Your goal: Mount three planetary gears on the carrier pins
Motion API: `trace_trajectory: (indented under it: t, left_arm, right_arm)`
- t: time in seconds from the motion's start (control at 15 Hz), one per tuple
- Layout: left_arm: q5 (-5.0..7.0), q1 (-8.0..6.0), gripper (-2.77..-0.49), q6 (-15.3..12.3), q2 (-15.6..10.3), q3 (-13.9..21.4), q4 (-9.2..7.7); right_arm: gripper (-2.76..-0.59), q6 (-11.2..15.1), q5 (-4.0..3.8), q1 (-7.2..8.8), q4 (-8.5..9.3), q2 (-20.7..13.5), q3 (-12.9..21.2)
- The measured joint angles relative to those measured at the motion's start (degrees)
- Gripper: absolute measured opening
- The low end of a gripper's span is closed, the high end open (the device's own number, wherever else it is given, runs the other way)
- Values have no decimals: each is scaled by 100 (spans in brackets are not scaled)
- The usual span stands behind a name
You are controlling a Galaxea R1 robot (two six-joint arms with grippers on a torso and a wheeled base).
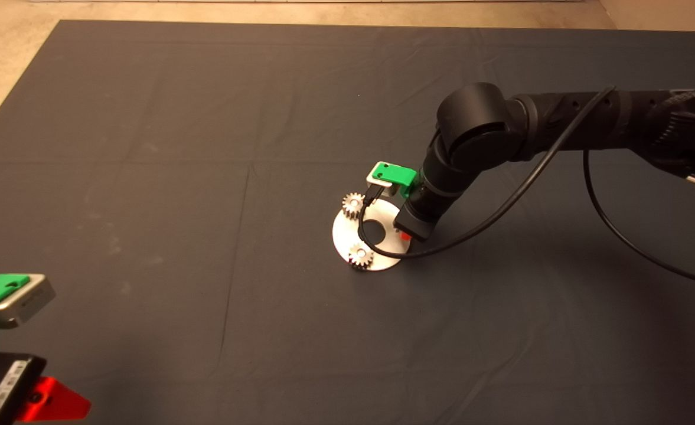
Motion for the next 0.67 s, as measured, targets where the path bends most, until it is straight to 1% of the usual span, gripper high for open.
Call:
trace_trajectory:
  t: [0.47, 0.67]
  left_arm:
    - [0, 0, -93, 1, 0, 0, 0]
    - [0, 0, -93, 1, 0, 20, -2]
  right_arm:
    - [-229, -1, 4, -3, 0, 2, -54]
    - [-229, -46, 6, -30, -1, 2, -269]
